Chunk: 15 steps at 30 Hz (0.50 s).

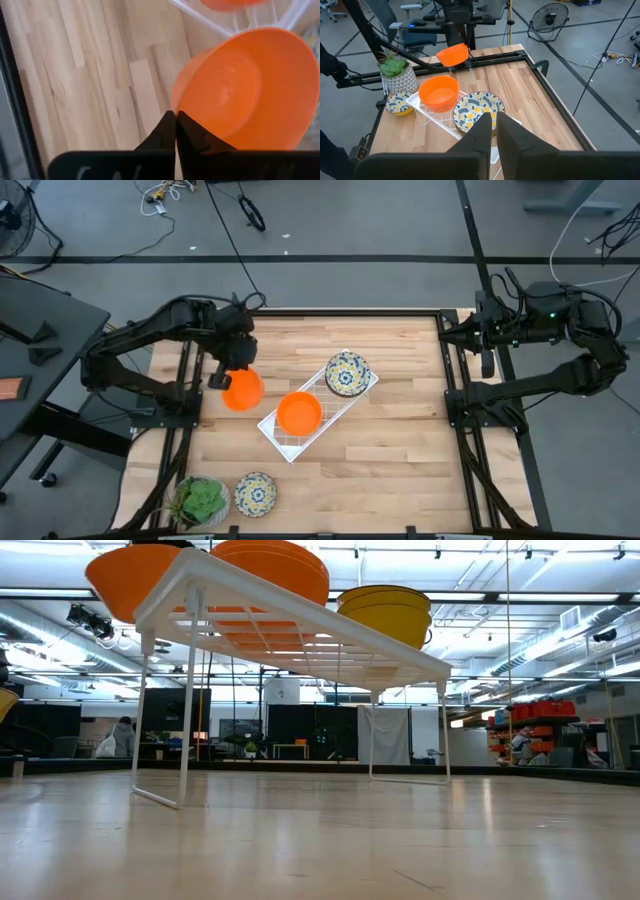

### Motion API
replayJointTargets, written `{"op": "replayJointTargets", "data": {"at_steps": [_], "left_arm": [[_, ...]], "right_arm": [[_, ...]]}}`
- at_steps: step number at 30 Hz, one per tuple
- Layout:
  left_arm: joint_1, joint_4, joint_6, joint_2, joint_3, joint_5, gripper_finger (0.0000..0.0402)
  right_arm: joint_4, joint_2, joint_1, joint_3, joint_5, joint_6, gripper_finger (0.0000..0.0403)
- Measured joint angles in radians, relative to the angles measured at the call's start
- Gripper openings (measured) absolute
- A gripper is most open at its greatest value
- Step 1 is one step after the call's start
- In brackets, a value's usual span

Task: Pick & Place Mini bowls
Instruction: Stack the orange bowl on top of the orange bowl on the shelf

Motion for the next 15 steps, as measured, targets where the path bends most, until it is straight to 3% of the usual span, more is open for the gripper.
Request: {"op": "replayJointTargets", "data": {"at_steps": [6, 11, 15], "left_arm": [[0.0, -0.011, -0.255, 0.052, 0.077, 0.029, 0.0001], [0.0, -0.019, -0.533, 0.115, 0.159, 0.147, 0.0001], [-0.012, -0.016, -0.625, 0.169, 0.233, 0.223, 0.0001]], "right_arm": [[0.0, 0.0, 0.0, 0.0, 0.0, 0.0, 0.0032], [0.0, 0.0, 0.0, 0.0, 0.0, 0.0, 0.0032], [0.0, 0.0, 0.0, 0.0, 0.0, 0.0, 0.0032]]}}
